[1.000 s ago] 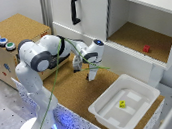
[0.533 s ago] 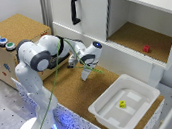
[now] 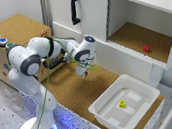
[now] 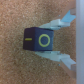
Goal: Grasp the purple block, then turn it right
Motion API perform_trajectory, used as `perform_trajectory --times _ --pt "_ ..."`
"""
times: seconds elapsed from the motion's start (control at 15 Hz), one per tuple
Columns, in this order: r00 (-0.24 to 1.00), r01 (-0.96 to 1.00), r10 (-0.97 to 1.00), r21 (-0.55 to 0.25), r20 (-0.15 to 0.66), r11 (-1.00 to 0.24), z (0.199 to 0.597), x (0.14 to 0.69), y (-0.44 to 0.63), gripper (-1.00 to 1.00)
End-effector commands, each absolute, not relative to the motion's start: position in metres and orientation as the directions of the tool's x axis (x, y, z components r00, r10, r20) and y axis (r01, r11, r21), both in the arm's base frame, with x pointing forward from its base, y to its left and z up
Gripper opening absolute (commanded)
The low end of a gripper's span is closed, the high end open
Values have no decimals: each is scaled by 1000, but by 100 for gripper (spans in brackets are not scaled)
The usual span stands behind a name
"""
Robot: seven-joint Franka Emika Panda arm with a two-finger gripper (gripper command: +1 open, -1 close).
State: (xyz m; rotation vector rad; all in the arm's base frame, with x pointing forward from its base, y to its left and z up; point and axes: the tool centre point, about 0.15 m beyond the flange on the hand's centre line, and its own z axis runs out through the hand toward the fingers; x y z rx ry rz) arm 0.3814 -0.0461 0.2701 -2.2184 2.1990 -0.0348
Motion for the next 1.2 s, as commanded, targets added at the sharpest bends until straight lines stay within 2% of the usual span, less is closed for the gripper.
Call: perform_trajectory --times 0.0,0.33,0.67,0.87,0.93,1.13 --pt "-61 -997 -995 -55 76 57 256 366 -50 -100" --pt "-37 -997 -996 -67 80 32 247 369 -75 -100" --pt "-3 -998 -1000 -70 19 2 212 376 -77 -100" --pt "-6 -999 -1000 -52 20 5 211 385 -80 -100" --pt "9 -997 -1000 -71 28 -11 215 390 -82 100" --pt "-18 -995 -999 -94 44 13 232 394 -80 100"
